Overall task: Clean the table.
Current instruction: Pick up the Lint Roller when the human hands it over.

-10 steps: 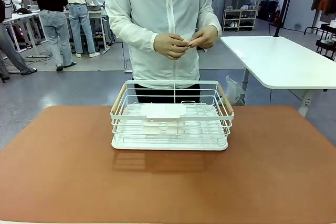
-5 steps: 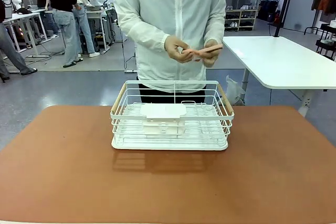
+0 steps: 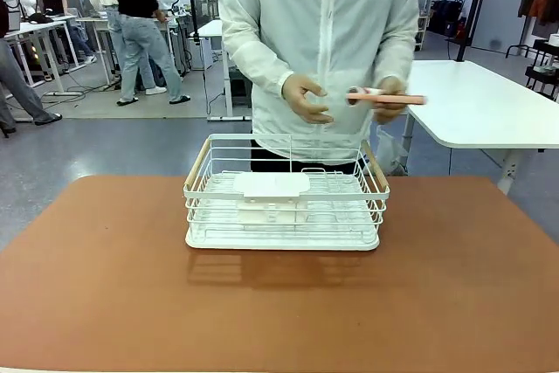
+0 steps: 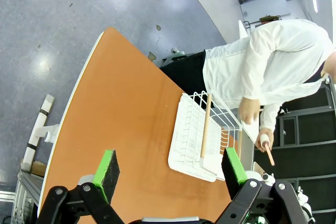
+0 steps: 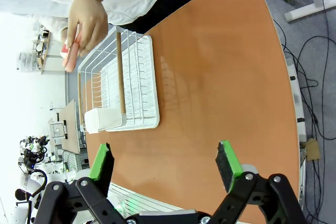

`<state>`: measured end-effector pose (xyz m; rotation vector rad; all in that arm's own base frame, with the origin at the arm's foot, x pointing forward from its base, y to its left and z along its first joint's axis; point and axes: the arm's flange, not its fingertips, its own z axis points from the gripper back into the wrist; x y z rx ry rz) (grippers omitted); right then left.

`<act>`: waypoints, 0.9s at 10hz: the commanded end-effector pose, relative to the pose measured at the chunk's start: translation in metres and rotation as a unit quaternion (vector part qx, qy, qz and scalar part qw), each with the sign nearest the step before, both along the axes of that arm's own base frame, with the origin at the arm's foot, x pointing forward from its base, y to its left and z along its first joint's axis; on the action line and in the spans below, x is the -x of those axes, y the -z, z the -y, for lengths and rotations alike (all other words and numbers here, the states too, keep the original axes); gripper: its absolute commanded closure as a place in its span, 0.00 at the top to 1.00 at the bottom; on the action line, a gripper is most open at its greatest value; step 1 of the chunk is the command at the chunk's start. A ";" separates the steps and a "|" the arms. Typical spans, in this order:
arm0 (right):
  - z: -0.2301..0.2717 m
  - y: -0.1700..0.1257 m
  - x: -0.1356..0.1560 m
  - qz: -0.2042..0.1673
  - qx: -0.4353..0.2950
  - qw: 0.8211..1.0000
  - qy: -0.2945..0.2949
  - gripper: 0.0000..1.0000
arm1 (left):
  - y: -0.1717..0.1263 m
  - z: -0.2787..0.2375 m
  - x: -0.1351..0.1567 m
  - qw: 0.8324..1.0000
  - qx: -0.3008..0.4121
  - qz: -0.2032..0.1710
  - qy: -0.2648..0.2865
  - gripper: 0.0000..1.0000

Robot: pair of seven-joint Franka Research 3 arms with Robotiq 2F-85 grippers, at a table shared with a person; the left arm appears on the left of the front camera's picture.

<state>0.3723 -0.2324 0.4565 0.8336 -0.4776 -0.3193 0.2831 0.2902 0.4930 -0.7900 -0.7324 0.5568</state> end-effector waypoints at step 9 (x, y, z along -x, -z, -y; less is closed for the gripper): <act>-0.001 -0.001 0.001 0.006 -0.006 1.000 -0.001 1.00 | 0.002 -0.004 0.000 1.000 0.000 0.011 0.007 1.00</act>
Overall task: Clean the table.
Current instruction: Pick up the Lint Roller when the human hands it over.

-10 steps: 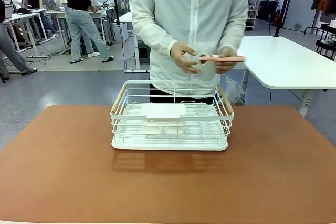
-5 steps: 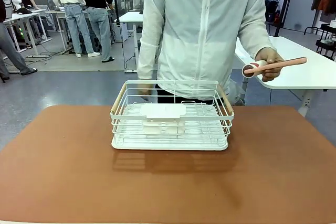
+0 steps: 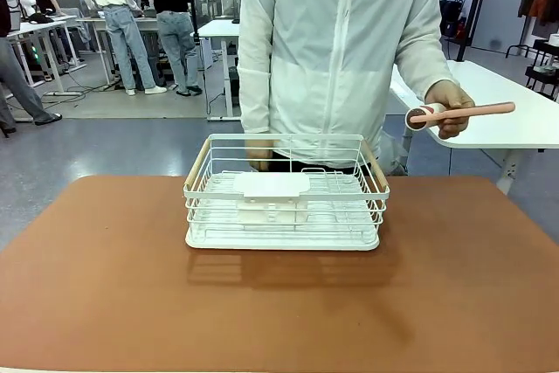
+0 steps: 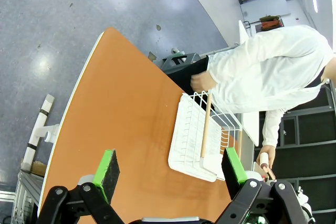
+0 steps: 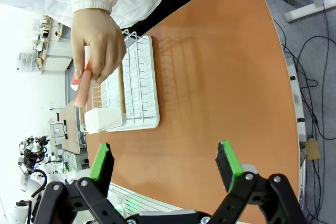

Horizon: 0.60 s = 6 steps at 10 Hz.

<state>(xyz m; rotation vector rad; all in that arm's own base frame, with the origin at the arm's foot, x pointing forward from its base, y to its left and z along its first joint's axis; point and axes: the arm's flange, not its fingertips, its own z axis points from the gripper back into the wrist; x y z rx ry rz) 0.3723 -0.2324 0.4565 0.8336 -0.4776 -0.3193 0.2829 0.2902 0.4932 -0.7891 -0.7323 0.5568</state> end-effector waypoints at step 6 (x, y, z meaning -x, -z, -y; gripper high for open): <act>-0.008 -0.036 0.000 -0.082 -0.092 0.989 0.079 1.00 | 0.002 -0.004 0.000 1.000 0.000 0.011 0.007 1.00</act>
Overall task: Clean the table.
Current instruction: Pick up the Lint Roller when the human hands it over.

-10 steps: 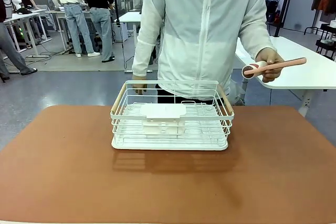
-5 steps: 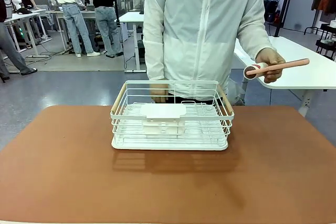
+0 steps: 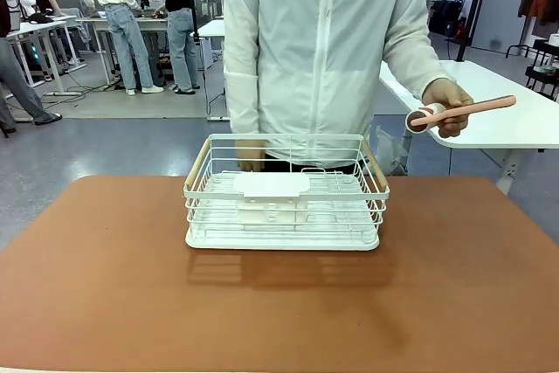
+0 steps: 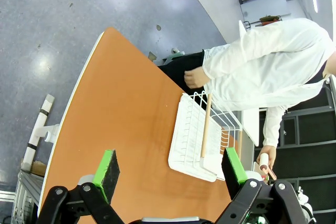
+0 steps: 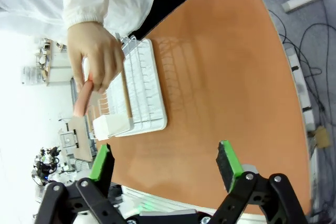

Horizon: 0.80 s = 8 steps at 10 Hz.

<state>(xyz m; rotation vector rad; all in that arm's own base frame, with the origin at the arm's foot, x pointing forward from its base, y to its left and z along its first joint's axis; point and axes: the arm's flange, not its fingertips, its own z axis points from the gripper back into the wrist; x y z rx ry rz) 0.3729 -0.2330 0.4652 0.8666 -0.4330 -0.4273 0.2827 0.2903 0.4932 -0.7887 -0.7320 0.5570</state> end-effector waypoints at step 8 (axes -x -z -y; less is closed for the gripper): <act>-0.139 -0.053 -0.020 -0.101 -0.097 0.978 0.151 1.00 | 0.002 -0.004 0.000 1.000 0.000 0.012 0.007 1.00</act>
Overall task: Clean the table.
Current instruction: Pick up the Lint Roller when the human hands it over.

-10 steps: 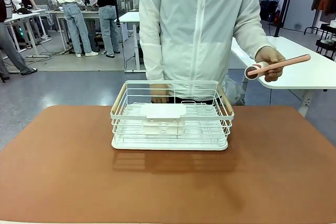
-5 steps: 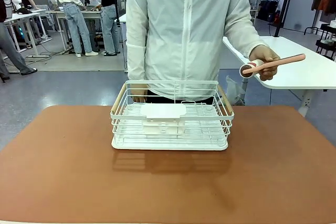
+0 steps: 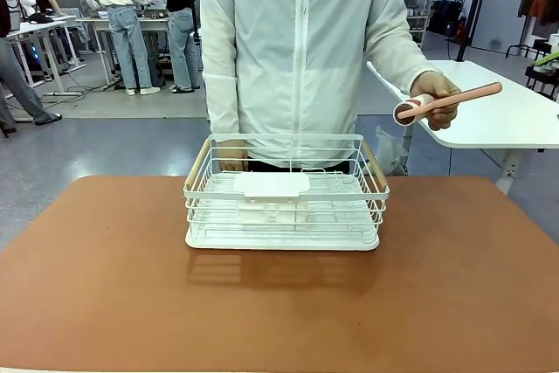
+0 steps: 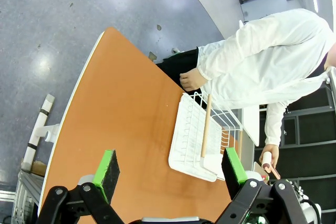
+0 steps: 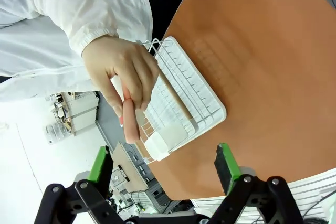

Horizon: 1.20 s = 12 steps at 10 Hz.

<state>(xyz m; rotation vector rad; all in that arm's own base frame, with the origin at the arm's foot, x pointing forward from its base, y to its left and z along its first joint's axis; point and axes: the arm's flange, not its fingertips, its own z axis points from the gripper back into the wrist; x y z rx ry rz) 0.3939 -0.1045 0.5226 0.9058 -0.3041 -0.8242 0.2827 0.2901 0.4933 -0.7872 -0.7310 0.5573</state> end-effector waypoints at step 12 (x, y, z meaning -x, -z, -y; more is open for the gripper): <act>-0.064 0.052 -0.057 0.043 -0.061 0.997 0.018 1.00 | 0.002 -0.004 0.000 1.000 0.001 0.012 0.008 1.00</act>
